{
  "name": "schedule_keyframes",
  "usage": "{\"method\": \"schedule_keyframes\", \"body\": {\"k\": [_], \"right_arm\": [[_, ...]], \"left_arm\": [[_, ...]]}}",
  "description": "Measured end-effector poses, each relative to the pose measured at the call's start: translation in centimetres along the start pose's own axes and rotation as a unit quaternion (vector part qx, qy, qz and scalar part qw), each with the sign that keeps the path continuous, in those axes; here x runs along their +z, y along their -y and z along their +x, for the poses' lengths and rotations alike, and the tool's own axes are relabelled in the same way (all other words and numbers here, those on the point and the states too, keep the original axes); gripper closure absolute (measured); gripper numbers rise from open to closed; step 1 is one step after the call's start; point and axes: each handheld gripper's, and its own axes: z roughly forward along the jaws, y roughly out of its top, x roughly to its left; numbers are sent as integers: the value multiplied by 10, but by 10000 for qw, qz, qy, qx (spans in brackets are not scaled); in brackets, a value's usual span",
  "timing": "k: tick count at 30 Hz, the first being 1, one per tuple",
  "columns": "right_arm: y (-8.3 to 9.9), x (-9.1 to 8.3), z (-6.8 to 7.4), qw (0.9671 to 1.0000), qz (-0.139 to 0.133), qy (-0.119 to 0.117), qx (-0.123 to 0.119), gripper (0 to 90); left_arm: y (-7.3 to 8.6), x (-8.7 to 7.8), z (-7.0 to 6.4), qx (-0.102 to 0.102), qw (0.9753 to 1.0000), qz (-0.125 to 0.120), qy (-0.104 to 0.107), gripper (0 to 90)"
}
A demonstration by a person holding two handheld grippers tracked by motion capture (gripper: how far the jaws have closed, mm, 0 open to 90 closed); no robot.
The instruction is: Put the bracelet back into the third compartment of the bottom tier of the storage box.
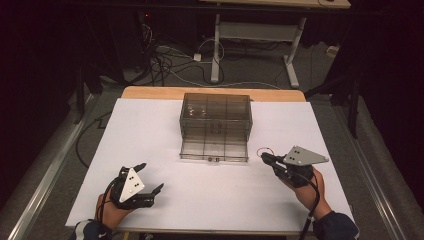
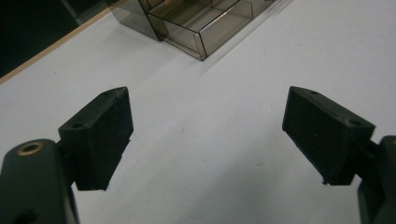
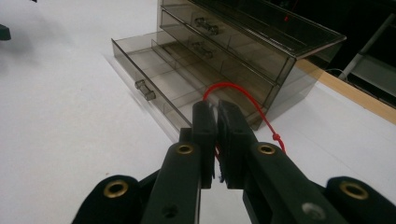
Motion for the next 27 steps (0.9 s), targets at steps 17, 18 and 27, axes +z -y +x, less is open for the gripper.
{"method": "schedule_keyframes", "body": {"k": [17,18,27], "right_arm": [[-15,28,6,9997,4,-199,-147,869],[-15,28,6,9997,4,-199,-147,869],[-18,45,3,9995,35,-272,-125,869]], "left_arm": [[0,0,0,3,10000,-6,6,157],[0,0,0,-5,10000,-13,11,157],[0,-1,0,-3,10000,-14,11,157]]}}
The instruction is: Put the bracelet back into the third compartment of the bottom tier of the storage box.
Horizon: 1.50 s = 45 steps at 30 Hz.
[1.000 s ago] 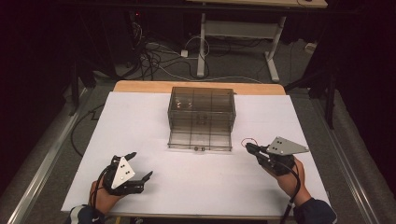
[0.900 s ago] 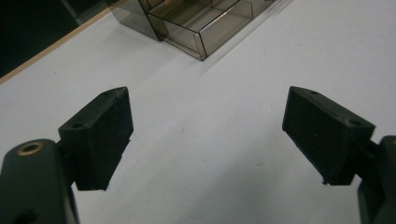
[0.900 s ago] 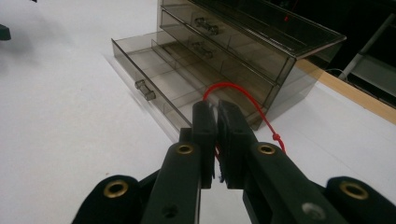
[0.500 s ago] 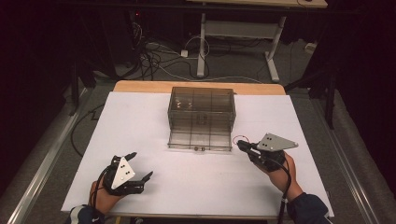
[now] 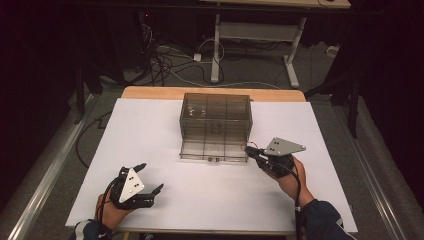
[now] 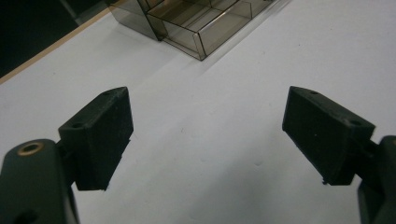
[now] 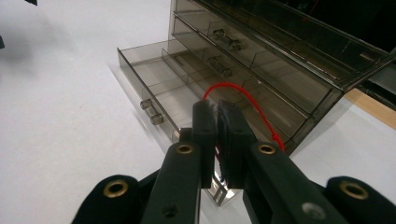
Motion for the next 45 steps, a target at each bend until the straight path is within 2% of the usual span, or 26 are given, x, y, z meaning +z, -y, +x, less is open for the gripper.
{"method": "schedule_keyframes", "body": {"k": [16,26,32,40,45], "right_arm": [[1,36,-7,9995,291,-93,41,868],[4,51,-6,9986,492,-195,71,868],[10,57,-9,9975,621,-253,226,868],[12,61,-10,9967,725,-300,216,867],[14,64,-9,9965,772,-250,215,866]], "left_arm": [[0,1,0,3,10000,7,7,157],[0,1,0,16,10000,23,14,157],[0,1,-1,41,10000,21,25,157],[0,1,-2,98,9999,54,6,158],[0,1,-2,104,9999,48,10,158]]}}
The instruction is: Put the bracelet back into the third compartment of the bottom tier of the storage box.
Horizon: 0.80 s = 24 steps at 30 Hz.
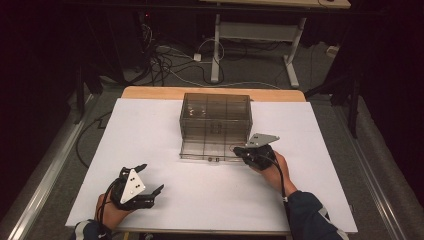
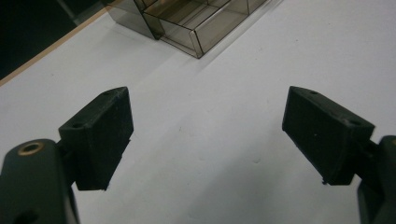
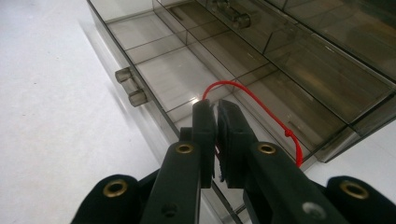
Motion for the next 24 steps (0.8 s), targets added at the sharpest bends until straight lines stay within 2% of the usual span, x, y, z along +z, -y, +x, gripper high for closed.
{"method": "schedule_keyframes", "body": {"k": [24], "right_arm": [[2,3,0,9999,27,77,81,838]], "left_arm": [[0,1,-1,28,10000,18,27,158]]}}
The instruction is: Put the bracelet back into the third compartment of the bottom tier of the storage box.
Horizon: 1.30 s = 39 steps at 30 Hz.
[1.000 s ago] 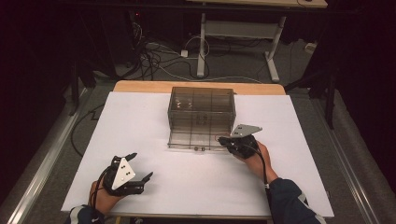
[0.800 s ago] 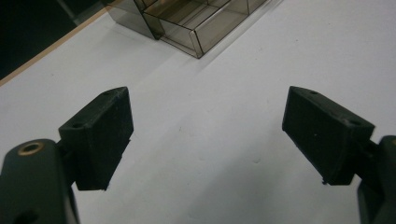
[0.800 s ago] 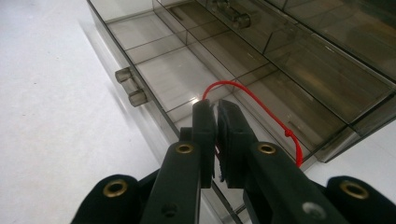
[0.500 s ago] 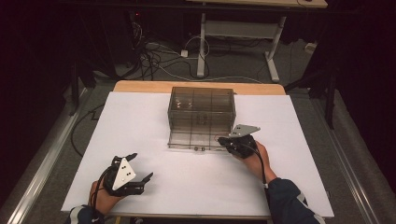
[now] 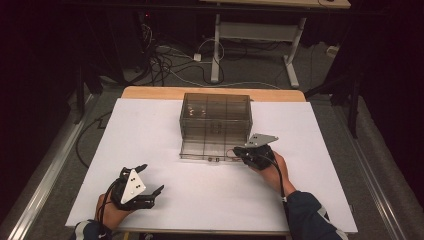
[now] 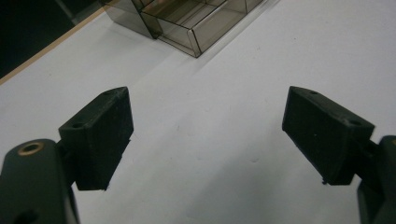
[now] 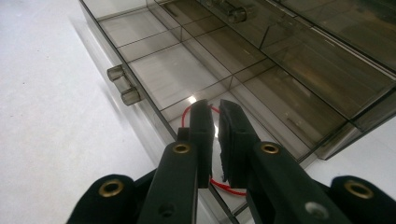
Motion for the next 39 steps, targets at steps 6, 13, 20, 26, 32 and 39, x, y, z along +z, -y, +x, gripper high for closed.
{"method": "schedule_keyframes", "body": {"k": [6,13,20,26,32,39], "right_arm": [[-1,-4,-1,10000,-86,42,8,839],[-2,-9,1,9998,-150,87,-40,829],[-4,-16,1,9996,-247,148,-82,817],[-5,-21,2,9993,-312,197,-114,798],[-6,-26,2,9989,-387,227,-152,786],[-7,-31,2,9984,-464,283,-153,764]], "left_arm": [[0,0,0,-5,10000,9,6,158],[0,1,0,-2,10000,16,16,158],[0,0,0,0,10000,19,8,159],[0,0,-1,10,10000,26,3,159],[0,0,-1,10,10000,32,5,159],[0,0,-1,7,10000,37,8,159]]}}
